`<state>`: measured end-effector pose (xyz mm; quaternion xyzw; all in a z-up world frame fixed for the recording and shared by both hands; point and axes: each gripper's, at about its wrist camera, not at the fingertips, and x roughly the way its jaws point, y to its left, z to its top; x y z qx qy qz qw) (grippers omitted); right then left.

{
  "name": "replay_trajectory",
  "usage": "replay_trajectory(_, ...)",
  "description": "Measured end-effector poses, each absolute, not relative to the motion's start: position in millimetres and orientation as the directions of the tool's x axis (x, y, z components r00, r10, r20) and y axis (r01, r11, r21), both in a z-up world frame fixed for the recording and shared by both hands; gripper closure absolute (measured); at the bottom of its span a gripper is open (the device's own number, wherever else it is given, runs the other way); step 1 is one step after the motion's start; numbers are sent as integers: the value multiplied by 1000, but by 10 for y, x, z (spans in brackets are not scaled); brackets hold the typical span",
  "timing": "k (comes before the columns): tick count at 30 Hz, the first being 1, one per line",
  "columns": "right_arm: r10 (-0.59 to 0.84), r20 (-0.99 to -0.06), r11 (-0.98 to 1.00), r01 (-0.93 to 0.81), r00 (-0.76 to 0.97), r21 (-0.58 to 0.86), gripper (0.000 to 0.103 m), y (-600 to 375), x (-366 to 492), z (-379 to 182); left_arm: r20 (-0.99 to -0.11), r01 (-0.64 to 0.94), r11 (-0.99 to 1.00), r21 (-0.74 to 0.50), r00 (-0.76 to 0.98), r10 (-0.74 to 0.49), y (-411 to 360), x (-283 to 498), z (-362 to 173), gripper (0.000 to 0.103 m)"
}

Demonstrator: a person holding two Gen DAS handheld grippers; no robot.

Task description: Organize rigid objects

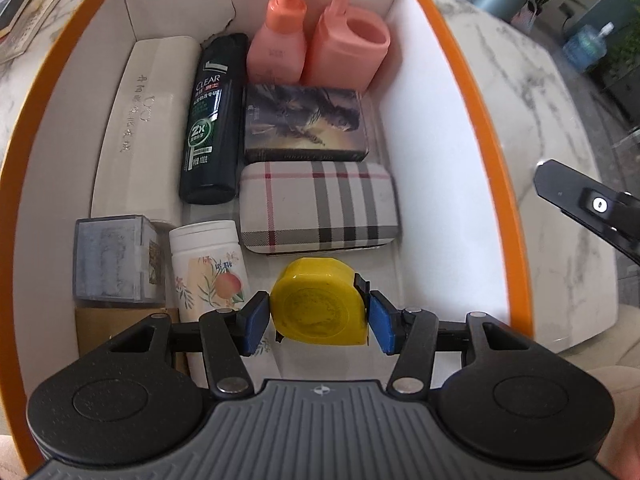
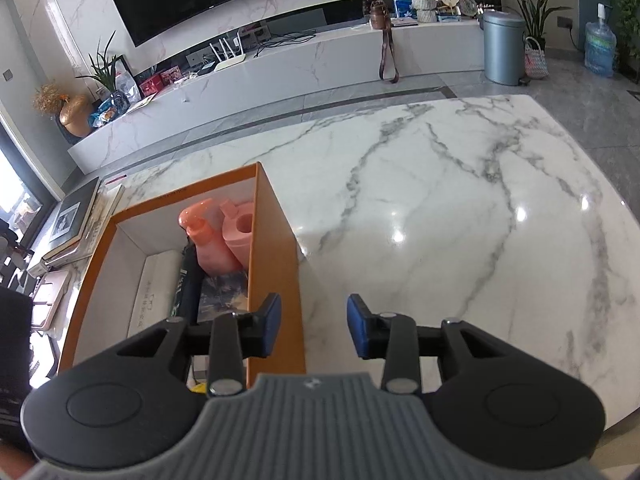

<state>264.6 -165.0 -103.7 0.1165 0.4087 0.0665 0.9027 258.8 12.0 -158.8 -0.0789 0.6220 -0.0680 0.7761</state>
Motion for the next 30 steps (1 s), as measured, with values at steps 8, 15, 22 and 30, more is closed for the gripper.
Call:
replay_trajectory(8, 234, -749, 964, -48, 620, 262, 64, -1647, 2610, -1107, -966, -3, 986, -165, 204, -161, 96, 2588, -1597, 32)
replay_trajectory(15, 238, -752, 967, -79, 614, 242, 61, -1615, 2446, -996, -943, -10, 984, -178, 288, -167, 209, 2396, -1263, 32)
replay_trajectory(22, 252, -716, 966, -123, 652, 227, 55, -1608, 2159, -724, -832, 39, 989, -140, 537, -139, 184, 2073, -556, 32)
replay_trajectory(30, 272, -617, 960, -163, 738, 228, 48, -1667, 1714, -271, -639, 49, 997, -59, 765, -75, 145, 1567, 125, 26)
